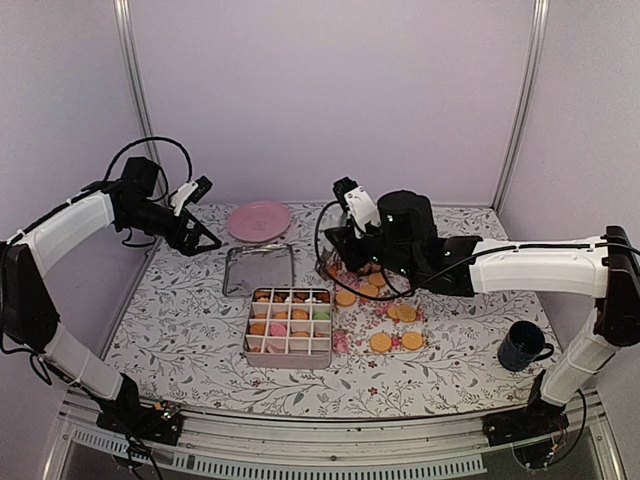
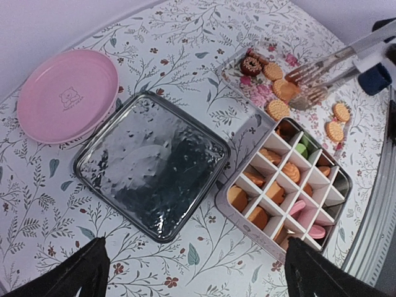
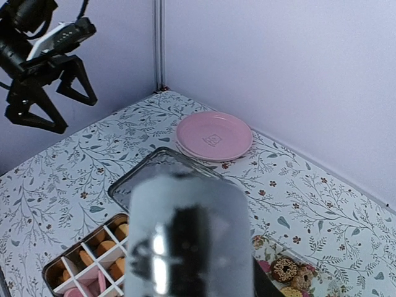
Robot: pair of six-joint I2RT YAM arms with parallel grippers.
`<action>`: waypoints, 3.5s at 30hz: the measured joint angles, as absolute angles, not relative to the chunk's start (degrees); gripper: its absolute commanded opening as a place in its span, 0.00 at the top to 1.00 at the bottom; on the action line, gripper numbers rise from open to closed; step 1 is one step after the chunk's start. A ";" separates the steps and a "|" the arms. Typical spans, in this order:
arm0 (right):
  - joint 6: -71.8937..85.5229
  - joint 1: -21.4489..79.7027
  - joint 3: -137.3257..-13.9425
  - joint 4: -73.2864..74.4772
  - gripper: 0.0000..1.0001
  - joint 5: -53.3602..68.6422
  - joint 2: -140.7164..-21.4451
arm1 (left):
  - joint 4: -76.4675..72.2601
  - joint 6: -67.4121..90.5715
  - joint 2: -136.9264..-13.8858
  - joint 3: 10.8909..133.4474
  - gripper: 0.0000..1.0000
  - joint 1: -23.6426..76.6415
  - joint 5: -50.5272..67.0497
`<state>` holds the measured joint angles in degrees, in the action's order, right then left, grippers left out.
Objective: Pack the cookies
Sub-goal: Place the fake cookies in the empty pocket of the box, then adjust the fake cookies on the plate.
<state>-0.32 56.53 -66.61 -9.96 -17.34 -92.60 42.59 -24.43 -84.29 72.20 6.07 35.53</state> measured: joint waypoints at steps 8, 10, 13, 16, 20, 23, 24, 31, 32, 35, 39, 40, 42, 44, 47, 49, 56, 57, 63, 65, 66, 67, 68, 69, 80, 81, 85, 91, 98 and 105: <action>2.42 65.04 -66.61 -7.31 0.88 -13.04 -90.15 | 42.50 -24.45 -84.29 71.94 0.01 6.07 35.51; 3.16 66.94 -66.59 -6.07 0.89 -12.21 -90.15 | 42.50 -24.45 -84.29 71.75 0.01 6.02 35.51; 4.56 68.90 -66.59 -4.67 0.89 -10.76 -90.15 | 42.48 -24.45 -84.29 71.70 0.01 5.93 35.51; 5.69 70.13 -66.57 -3.53 0.88 -9.93 -90.15 | 42.48 -24.45 -84.29 71.70 0.01 5.91 35.51; 6.94 70.37 -66.30 -2.85 0.87 -9.65 -90.15 | 42.48 -24.45 -84.29 71.70 0.01 5.91 35.51; 7.53 70.37 -66.04 -2.59 0.85 -9.43 -90.15 | 42.46 -24.45 -84.27 71.70 0.01 5.91 35.51; 7.77 70.39 -65.95 -2.52 0.84 -9.39 -90.15 | 42.48 -24.43 -84.27 71.70 0.01 5.91 35.51; 8.19 70.39 -65.06 -2.44 0.71 -9.23 -90.19 | 42.48 -24.45 -84.27 71.70 0.01 5.91 35.44; 8.19 70.39 -65.04 -2.39 0.70 -9.26 -90.19 | 42.48 -24.43 -84.27 71.70 0.01 5.91 35.40; 8.19 70.39 -65.01 -2.42 0.68 -9.26 -90.19 | 42.48 -24.43 -84.27 71.70 0.01 5.91 35.35; 8.16 70.39 -65.01 -2.42 0.66 -9.30 -90.19 | 42.46 -24.45 -84.27 71.70 0.01 5.91 35.38; 8.16 70.39 -65.01 -2.42 0.66 -9.30 -90.19 | 42.48 -24.43 -84.27 71.72 0.01 5.91 35.38; 8.14 70.39 -65.01 -2.42 0.65 -9.30 -90.19 | 42.48 -24.45 -84.27 71.72 0.01 5.91 35.35; 8.16 70.39 -65.01 -2.42 0.65 -9.28 -90.19 | 42.48 -24.43 -84.27 71.70 0.01 5.91 35.35; 8.14 70.39 -64.97 -2.42 0.65 -9.26 -90.19 | 42.46 -24.43 -84.23 71.70 0.01 5.91 35.35; 8.16 70.39 -64.97 -2.42 0.64 -9.23 -90.19 | 42.46 -24.45 -84.20 71.72 0.01 5.91 35.38; 8.14 70.39 -64.95 -2.42 0.61 -8.73 -90.19 | 42.46 -24.43 -83.94 71.72 0.01 5.89 35.38; 8.12 70.39 -64.95 -2.44 0.61 -8.67 -90.19 | 42.46 -24.43 -83.94 71.72 0.01 5.87 35.38; 8.14 70.32 -64.95 -2.46 0.62 -8.23 -90.19 | 42.48 -24.43 -83.92 71.72 0.01 5.87 35.38; 8.14 70.32 -64.95 -2.46 0.62 -8.19 -90.19 | 42.46 -24.43 -83.92 71.72 0.01 5.87 35.38; 8.14 70.17 -64.95 -2.48 0.62 -8.21 -90.19 | 42.48 -24.43 -83.90 71.72 0.01 5.87 35.38; 8.14 70.08 -64.95 -2.48 0.62 -8.19 -90.19 | 42.48 -24.43 -83.92 71.72 0.01 5.87 35.38; 8.16 69.95 -64.88 -2.50 0.62 -8.16 -90.17 | 42.48 -24.43 -83.92 71.72 0.01 5.87 35.38; 8.19 69.65 -64.75 -2.52 0.62 -8.10 -90.04 | 42.48 -24.43 -83.90 71.72 0.01 5.87 35.38; 8.14 56.84 -60.66 -1.02 0.65 -8.51 -77.76 | 42.46 -24.40 -83.92 71.72 0.01 5.87 35.42; 8.12 55.68 -60.55 -0.84 0.65 -8.56 -77.03 | 42.46 -24.40 -83.92 71.72 0.01 5.87 35.42; 8.08 50.54 -59.29 -0.43 0.65 -8.67 -75.59 | 42.46 -24.40 -83.92 71.72 0.01 5.87 35.42; 7.62 45.23 -56.05 1.72 0.65 -8.60 -75.59 | 42.46 -24.40 -83.99 71.72 0.01 5.87 35.42; 7.51 43.00 -52.77 2.57 0.64 -8.16 -76.34 | 42.19 -24.34 -84.25 71.72 0.01 5.87 35.64; 7.53 42.30 -50.33 2.50 0.64 -7.46 -76.77 | 42.15 -23.88 -85.10 71.72 0.01 5.87 36.03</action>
<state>7.53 42.30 -50.33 2.50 -7.46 -76.77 42.15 -23.88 -85.10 71.72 5.87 36.03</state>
